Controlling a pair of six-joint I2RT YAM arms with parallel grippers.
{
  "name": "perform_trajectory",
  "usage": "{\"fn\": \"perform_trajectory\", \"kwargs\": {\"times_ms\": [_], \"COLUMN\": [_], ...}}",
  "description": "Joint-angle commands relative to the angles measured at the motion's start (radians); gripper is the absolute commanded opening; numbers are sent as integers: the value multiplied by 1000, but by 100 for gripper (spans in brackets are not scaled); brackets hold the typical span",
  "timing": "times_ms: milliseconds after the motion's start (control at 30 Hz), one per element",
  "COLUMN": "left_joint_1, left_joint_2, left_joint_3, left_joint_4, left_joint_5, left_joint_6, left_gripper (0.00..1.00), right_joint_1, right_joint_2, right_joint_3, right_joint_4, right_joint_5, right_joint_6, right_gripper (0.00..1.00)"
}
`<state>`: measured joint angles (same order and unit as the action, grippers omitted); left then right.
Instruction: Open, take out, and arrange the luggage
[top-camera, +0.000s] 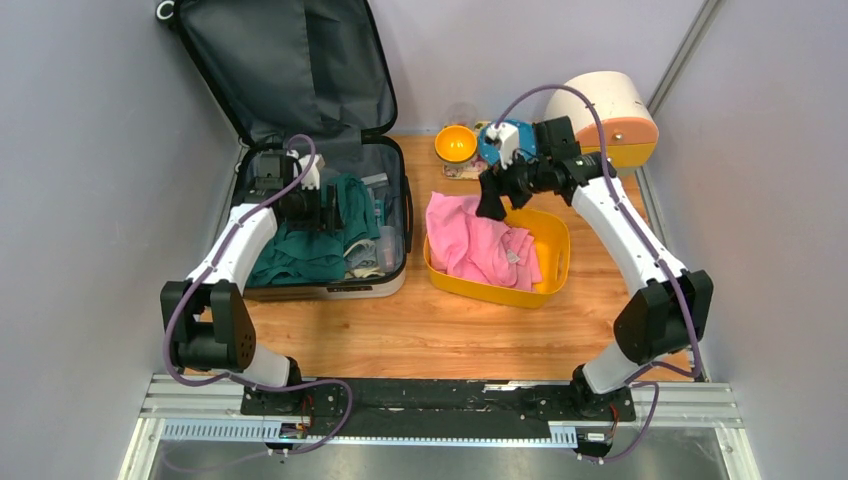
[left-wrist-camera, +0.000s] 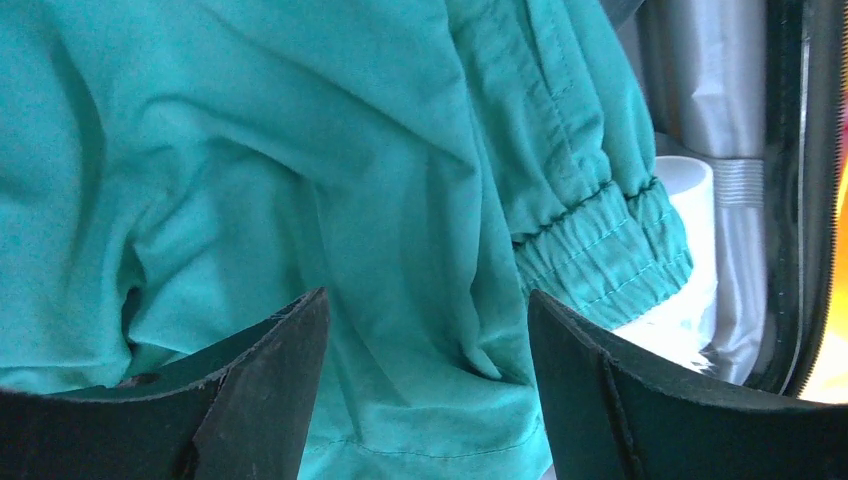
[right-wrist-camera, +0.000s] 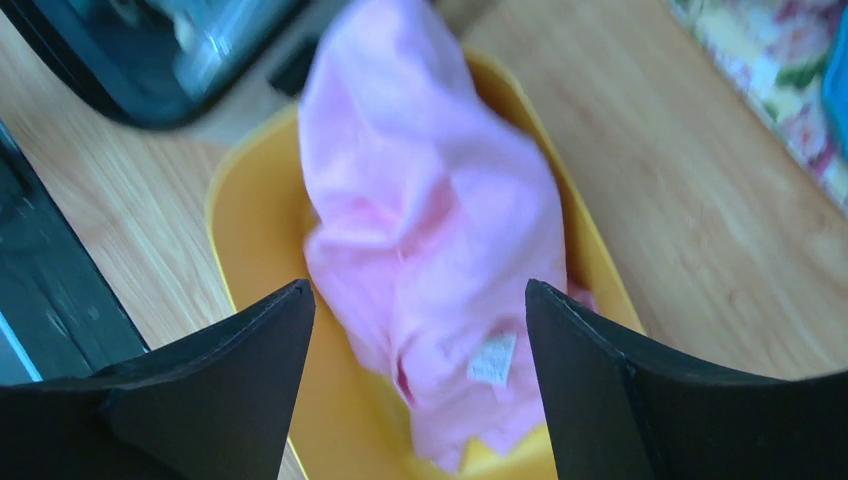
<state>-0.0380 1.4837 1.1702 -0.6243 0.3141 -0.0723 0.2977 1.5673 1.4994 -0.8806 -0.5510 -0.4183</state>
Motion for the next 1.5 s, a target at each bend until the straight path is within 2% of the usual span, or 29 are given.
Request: {"fn": "perform_trajectory", "kwargs": {"times_ms": [0, 33, 167, 200, 267, 433, 567, 667, 767, 867, 900, 967, 1000, 1133, 1233, 1367, 1467], "left_joint_1": [-3, -3, -3, -3, -3, -3, -3, -3, -3, -3, -3, -3, -3, -3, -3, -8, -8], "left_joint_2": [-78, -86, -97, -100, -105, -132, -151, -155, -138, -129, -128, -129, -135, -152, -158, -160, -154], "left_joint_3": [-56, -67, -95, -109, -115, -132, -164, -184, -188, -185, -176, -169, -165, -164, -168, -187, -199], "left_joint_4": [17, 18, 18, 23, 37, 73, 78, 87, 86, 104, 110, 133, 144, 227, 268, 356, 382], "left_joint_5": [-50, -46, -6, -3, 2, 66, 91, 83, 69, 82, 91, 144, 161, 287, 348, 405, 410], "left_joint_6": [-11, -1, -1, -1, -1, -32, -37, -24, -14, -14, -23, -32, -50, -99, -130, -182, -169], "left_gripper": [79, 77, 68, 65, 63, 74, 74, 71, 62, 38, 25, 15, 2, 0, 0, 0, 0], "right_joint_1": [69, 105, 207, 230, 296, 376, 411, 435, 451, 452, 452, 446, 443, 408, 386, 376, 374], "right_joint_2": [113, 140, 275, 331, 388, 514, 579, 620, 654, 675, 677, 682, 683, 680, 668, 694, 720], "right_joint_3": [151, 209, 355, 389, 506, 579, 607, 624, 627, 619, 614, 604, 598, 550, 536, 564, 587], "right_joint_4": [195, 213, 304, 302, 263, 292, 311, 313, 307, 307, 308, 322, 331, 442, 520, 560, 496], "right_joint_5": [-58, -49, 58, 147, 213, 247, 263, 273, 306, 306, 298, 231, 171, -34, -88, -92, -15], "right_joint_6": [344, 442, 648, 682, 723, 806, 825, 834, 834, 854, 858, 878, 895, 1027, 1090, 1129, 1093], "right_gripper": [81, 81, 84, 85, 89, 92, 92, 92, 93, 93, 94, 95, 95, 97, 97, 98, 98]}}
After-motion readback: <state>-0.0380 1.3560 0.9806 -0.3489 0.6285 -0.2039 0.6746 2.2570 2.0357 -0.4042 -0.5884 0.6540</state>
